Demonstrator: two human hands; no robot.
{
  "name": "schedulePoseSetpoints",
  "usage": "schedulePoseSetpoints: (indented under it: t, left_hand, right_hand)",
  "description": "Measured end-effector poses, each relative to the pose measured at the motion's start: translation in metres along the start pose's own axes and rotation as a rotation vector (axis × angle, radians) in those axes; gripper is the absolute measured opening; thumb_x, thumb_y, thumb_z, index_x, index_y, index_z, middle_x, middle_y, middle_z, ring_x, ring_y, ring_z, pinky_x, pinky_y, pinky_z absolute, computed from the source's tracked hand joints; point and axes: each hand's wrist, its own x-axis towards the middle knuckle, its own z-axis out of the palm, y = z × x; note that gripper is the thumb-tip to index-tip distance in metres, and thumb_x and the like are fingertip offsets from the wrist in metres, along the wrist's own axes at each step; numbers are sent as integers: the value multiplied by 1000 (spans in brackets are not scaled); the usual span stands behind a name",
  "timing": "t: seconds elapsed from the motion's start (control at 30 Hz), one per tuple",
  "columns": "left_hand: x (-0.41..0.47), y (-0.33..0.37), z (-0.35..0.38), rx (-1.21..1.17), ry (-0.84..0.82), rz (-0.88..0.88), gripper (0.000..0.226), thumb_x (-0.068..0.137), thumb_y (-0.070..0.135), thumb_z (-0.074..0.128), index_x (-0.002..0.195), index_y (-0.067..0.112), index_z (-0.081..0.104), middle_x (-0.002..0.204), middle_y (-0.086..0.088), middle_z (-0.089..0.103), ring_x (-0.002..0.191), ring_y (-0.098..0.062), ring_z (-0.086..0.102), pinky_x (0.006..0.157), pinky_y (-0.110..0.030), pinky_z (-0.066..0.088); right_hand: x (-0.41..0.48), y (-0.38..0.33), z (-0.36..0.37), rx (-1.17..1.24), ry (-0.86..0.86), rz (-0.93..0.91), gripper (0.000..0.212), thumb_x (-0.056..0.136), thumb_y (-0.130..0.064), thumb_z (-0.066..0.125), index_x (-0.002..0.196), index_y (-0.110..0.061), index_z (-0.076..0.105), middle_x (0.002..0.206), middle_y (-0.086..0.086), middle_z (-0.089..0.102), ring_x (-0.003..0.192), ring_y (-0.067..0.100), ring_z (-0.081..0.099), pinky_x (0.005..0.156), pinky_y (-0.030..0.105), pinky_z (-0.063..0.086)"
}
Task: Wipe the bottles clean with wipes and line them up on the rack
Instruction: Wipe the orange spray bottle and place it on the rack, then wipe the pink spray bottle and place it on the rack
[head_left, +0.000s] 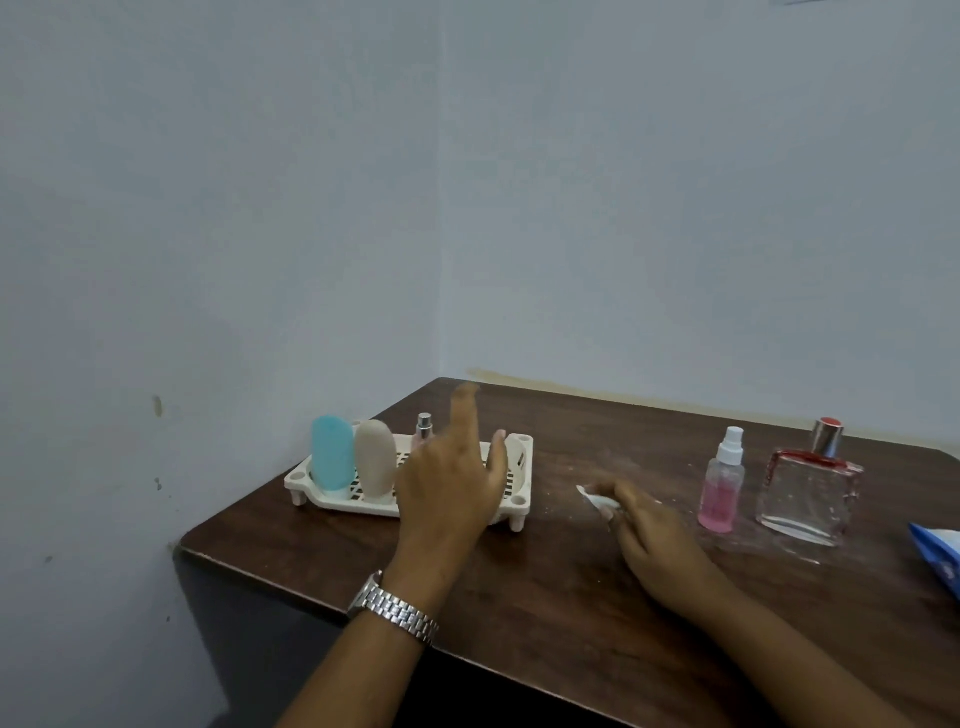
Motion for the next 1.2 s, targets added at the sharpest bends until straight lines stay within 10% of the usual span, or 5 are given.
schedulePoseSetpoints:
  t: [0.2,0.6,1.2]
  left_hand:
    - [5,46,32,-158,-92,223,47,90,34,50,132,23,33,62,3,61,56,-19,60,49,-29,46]
    - [22,151,160,-637,-580,41,54,87,36,66,138,30,47,131,7,55,129,-15,34,107,-41,34]
    - [36,111,150,-1009,-633,-213,33,79,33,75,106,16,71,115,0,65,112,-20,57,95,-34,49]
  right_hand:
    - [-26,44,-51,-197,-7,-2,28,98,-23,41,116,-44,44,118,-17,53,100,-7,49,80,9,37]
    - [-49,102,-76,-220,169,64,27,95,-32,42,115,-30,60,106,-19,60,92,-17,49,74,3,35]
    - [-48,102,-75,-82,211,131,21,93,-21,53,109,-31,63,98,-18,62,89,-6,56,72,8,42]
